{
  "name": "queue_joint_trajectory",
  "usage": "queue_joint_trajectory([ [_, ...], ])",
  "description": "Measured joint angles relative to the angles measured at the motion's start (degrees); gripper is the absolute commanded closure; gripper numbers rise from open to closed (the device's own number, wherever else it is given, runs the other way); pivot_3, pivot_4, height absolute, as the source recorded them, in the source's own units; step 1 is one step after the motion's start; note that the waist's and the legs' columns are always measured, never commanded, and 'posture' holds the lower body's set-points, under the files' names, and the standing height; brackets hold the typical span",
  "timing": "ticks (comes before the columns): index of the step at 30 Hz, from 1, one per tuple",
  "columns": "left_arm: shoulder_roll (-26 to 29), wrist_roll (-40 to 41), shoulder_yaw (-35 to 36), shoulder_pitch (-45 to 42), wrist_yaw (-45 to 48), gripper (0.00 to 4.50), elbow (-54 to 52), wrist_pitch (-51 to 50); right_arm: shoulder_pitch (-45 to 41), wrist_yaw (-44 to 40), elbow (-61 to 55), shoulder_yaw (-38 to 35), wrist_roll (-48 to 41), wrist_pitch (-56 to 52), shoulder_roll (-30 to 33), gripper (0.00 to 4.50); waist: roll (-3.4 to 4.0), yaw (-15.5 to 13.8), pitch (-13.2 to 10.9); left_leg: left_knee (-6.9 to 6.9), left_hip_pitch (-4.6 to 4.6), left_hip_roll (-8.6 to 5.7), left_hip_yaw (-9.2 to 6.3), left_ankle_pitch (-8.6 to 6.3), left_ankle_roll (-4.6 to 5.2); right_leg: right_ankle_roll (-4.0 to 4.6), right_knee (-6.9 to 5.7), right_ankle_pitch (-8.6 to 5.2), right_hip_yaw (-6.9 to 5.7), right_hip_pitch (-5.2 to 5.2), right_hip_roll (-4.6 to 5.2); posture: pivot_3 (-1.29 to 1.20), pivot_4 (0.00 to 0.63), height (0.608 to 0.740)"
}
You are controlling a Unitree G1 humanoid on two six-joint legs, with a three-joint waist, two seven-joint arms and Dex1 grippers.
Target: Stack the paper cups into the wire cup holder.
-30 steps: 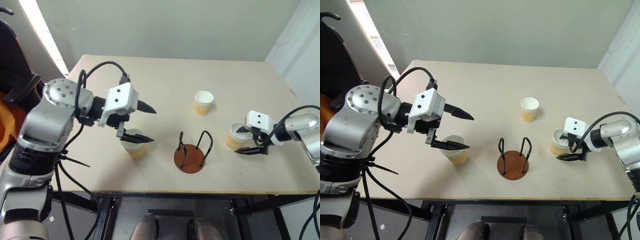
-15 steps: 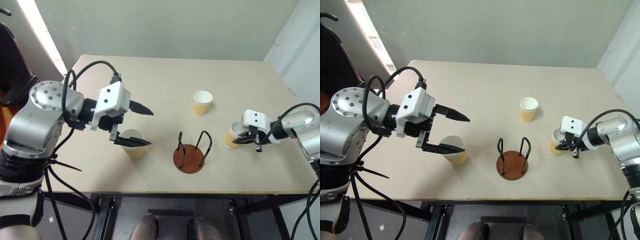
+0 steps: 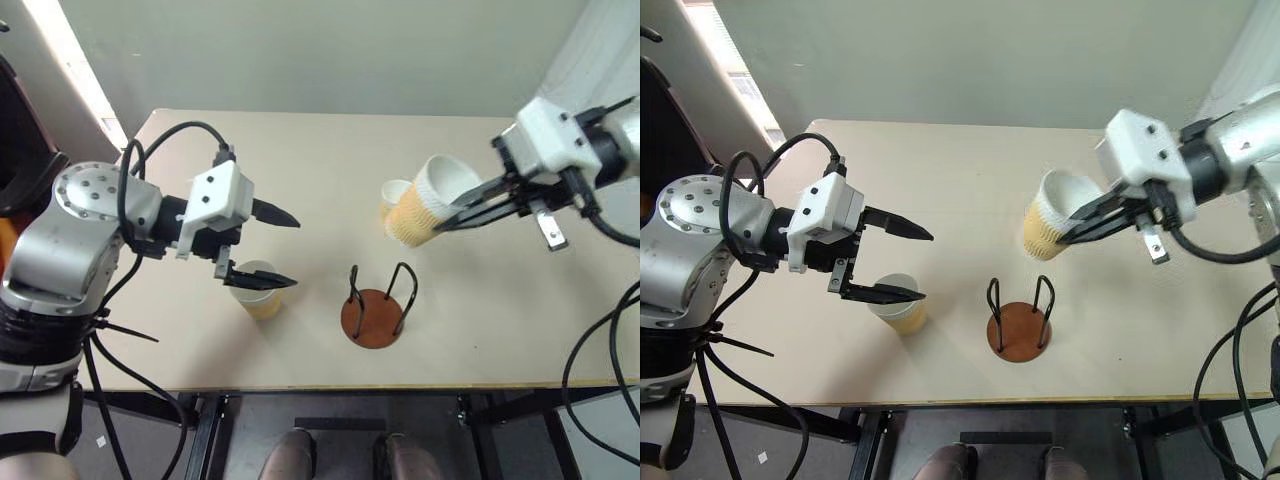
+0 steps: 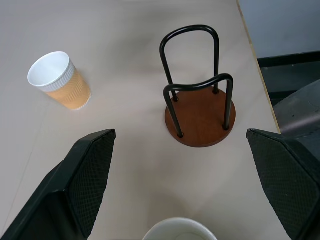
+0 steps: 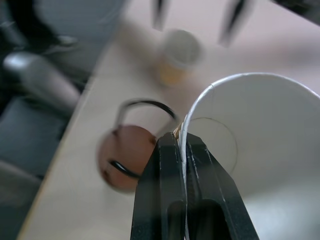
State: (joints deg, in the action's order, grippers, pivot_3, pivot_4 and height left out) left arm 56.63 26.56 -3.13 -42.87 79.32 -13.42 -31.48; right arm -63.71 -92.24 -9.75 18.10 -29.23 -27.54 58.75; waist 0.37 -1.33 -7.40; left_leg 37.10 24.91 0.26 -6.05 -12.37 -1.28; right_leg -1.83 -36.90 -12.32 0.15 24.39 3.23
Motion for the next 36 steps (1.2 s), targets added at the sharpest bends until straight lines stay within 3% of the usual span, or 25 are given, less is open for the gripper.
queue_joint_trajectory([
  [14, 0.6, 0.7, 0.0, 2.2, -1.9, 0.0, -2.0, -0.9, 0.1, 0.0, 1.9, 9.6, 4.7, 9.2, -2.9, 4.47, -0.01, 0.1, 0.0, 0.01, -0.04, 0.06, 0.01, -0.02, 0.08, 0.02, -0.14, 0.01, -0.03, 0.04, 0.01, 0.0, 0.15, 0.74],
  [18, 0.8, 0.9, 0.0, 2.6, -2.3, 0.0, -2.5, -1.2, 0.1, 0.0, 2.6, 11.1, 5.3, 10.7, -2.9, 3.57, -0.01, 0.1, 0.0, 0.01, -0.04, 0.07, 0.01, -0.03, 0.08, 0.03, -0.15, 0.01, -0.04, 0.05, 0.0, 0.0, 0.15, 0.74],
  [28, -0.2, -1.0, -0.1, 1.0, -5.5, 0.0, -0.3, -0.5, -0.7, 0.0, 5.3, 12.4, 6.1, 11.7, -2.8, 0.05, -0.01, 0.1, 0.0, 0.01, -0.04, 0.08, 0.01, -0.02, 0.07, 0.05, -0.15, 0.02, -0.04, 0.05, 0.01, 0.0, 0.15, 0.74],
  [31, -3.1, -5.6, -1.0, -2.1, -10.1, 0.0, 4.0, 1.8, -3.3, 1.7, 12.7, 11.5, 10.6, 13.2, -7.4, 0.01, -0.01, 0.3, 0.0, 0.02, -0.13, 0.13, 0.02, 0.04, 0.07, 0.27, -0.16, 0.19, -0.05, 0.05, 0.01, 0.0, 0.15, 0.74],
  [36, -7.9, -14.5, -4.5, -5.8, -18.7, 0.0, 11.9, 4.3, -9.9, 12.3, 34.6, 10.9, 23.0, 20.6, -17.5, 0.01, 0.0, 0.5, 0.0, -0.02, -0.29, 0.16, 0.01, 0.2, 0.1, 0.44, -0.22, 0.37, -0.01, 0.06, 0.02, 0.0, 0.15, 0.74],
])
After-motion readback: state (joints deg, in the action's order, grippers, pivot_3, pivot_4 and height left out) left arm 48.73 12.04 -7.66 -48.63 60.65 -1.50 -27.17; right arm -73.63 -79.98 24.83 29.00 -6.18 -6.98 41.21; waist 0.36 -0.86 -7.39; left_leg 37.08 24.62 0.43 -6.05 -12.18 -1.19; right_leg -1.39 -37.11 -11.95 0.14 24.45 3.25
